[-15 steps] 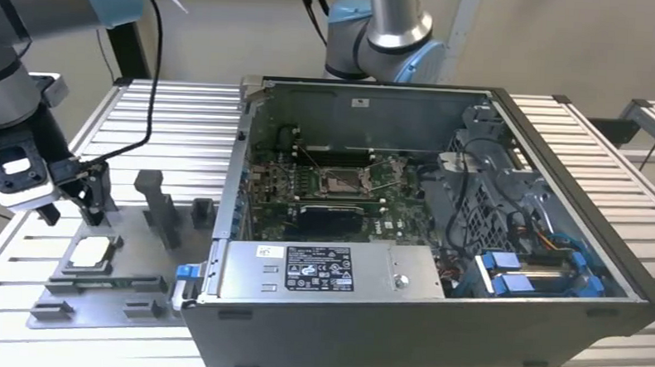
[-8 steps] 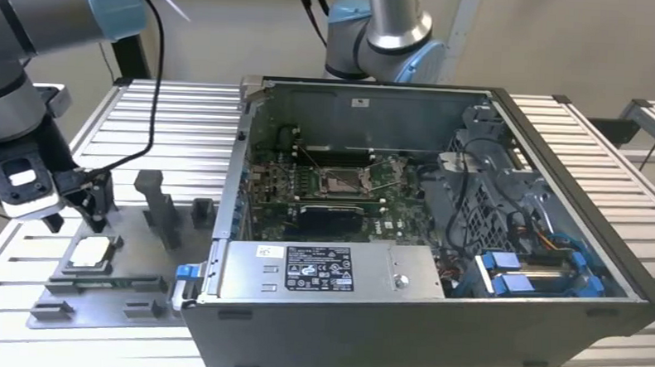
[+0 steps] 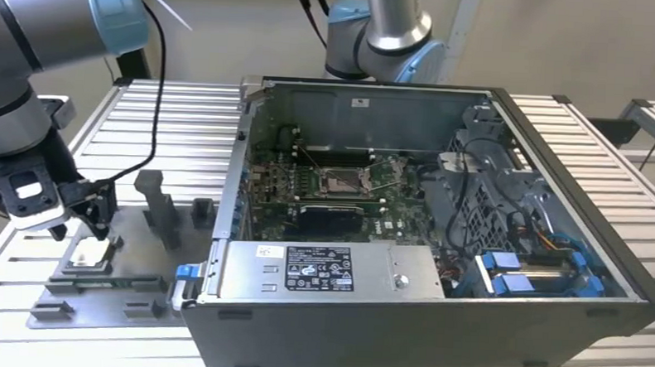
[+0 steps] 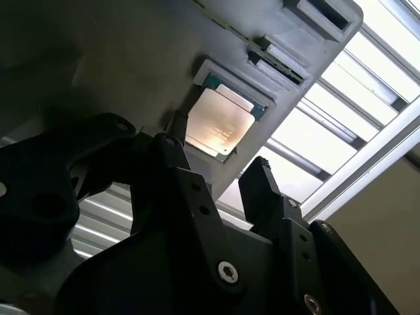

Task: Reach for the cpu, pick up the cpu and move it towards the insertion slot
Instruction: 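Pick up the cpu and move it towards the insertion slot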

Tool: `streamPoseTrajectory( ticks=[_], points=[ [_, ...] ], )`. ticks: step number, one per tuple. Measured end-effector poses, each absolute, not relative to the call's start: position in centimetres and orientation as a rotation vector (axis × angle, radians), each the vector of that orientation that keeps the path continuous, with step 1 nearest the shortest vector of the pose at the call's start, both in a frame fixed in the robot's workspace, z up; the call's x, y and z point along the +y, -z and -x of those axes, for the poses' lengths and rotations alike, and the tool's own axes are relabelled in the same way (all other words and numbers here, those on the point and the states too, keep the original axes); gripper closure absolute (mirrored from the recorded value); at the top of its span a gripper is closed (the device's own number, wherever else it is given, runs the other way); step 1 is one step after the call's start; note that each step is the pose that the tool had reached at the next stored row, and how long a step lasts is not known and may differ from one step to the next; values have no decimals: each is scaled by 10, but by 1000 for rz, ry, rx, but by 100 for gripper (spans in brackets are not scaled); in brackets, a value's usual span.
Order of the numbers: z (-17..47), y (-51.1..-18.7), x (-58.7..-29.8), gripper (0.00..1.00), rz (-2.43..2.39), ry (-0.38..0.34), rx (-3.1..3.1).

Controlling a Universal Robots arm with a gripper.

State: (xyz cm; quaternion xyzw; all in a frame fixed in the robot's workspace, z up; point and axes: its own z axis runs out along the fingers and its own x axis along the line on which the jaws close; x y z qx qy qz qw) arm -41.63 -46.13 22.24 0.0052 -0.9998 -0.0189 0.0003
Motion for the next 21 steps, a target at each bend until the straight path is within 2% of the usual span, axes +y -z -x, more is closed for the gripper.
streamPoseTrajectory(
  ticks=[21],
  points=[
    [418,-194,-462,0,-24,59,-3140]
  ],
)
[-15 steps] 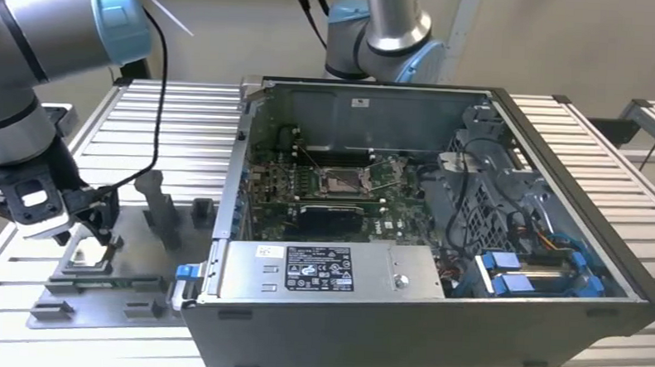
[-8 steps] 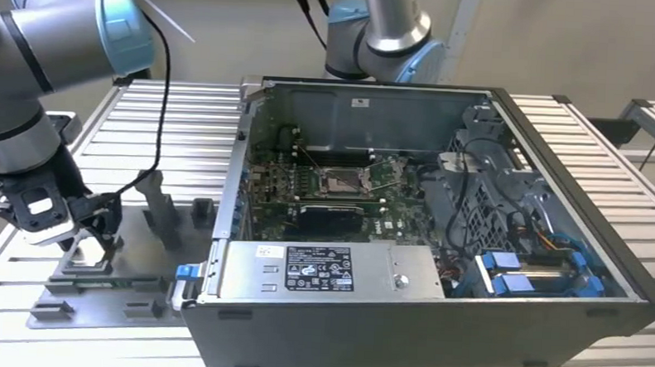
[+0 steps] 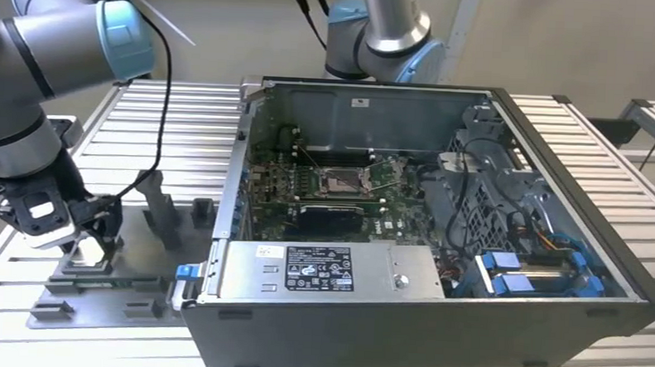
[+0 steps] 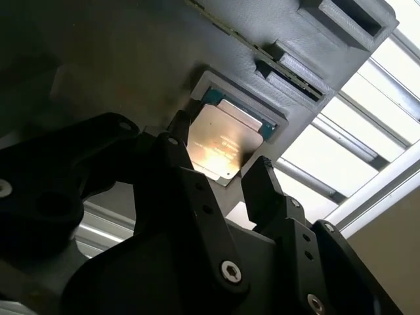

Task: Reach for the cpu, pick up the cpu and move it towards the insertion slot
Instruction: 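Pick up the cpu and move it towards the insertion slot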

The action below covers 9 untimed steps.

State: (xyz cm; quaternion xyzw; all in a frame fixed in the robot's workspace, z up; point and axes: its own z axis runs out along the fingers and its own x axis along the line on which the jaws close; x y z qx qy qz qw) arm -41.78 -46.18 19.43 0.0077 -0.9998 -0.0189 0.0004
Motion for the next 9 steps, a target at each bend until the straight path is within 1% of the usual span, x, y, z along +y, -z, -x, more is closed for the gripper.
streamPoseTrajectory(
  ticks=[9],
  points=[
    [418,-190,-462,0,-24,59,-3140]
  ],
)
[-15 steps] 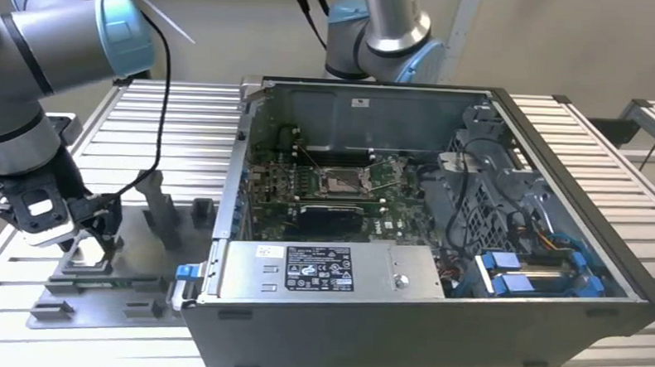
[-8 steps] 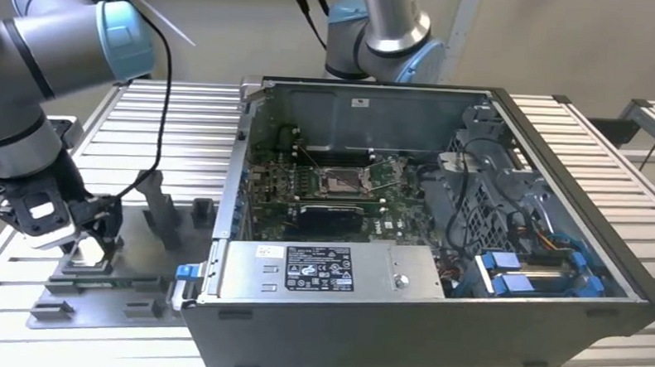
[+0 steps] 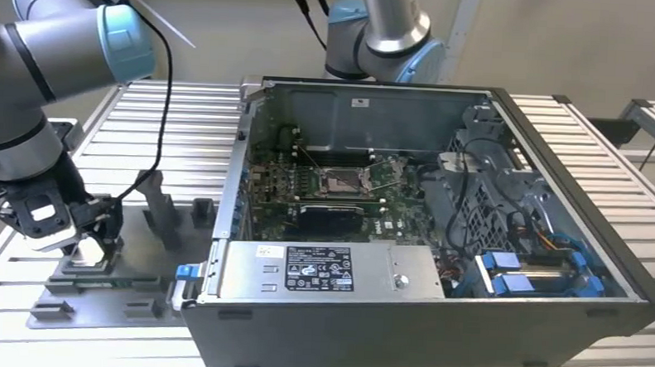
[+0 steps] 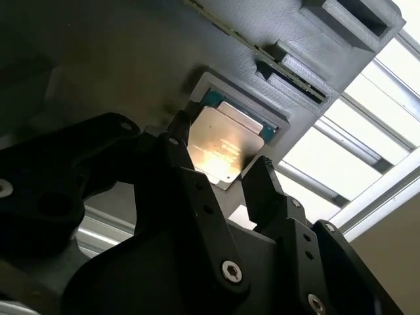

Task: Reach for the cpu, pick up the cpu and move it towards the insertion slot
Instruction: 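Pick up the cpu and move it towards the insertion slot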

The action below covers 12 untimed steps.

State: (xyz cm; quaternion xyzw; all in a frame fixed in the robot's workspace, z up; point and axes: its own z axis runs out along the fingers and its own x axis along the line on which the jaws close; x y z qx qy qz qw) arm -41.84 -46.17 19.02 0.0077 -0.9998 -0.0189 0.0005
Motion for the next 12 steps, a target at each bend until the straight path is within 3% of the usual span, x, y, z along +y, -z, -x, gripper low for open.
streamPoseTrajectory(
  ticks=[12],
  points=[
    [418,-187,-462,0,-24,59,-3140]
  ],
)
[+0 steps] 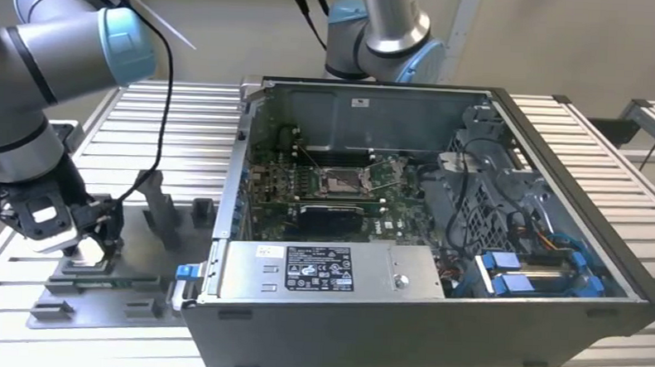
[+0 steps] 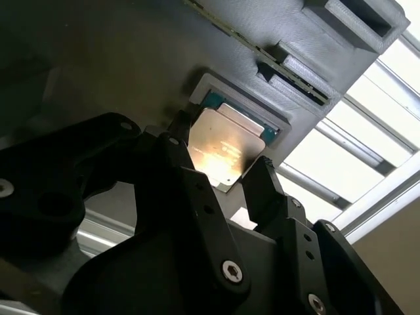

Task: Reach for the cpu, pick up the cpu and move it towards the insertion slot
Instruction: 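Pick up the cpu and move it towards the insertion slot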

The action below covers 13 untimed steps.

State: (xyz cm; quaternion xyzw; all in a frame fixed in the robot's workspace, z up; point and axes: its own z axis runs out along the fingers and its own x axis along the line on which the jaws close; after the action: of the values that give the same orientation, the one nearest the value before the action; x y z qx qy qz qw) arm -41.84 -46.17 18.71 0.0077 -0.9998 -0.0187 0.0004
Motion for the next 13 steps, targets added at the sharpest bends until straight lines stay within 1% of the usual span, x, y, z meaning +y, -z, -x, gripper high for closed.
streamPoseTrajectory(
  ticks=[13],
  points=[
    [418,-185,-462,0,-24,59,-3140]
  ],
)
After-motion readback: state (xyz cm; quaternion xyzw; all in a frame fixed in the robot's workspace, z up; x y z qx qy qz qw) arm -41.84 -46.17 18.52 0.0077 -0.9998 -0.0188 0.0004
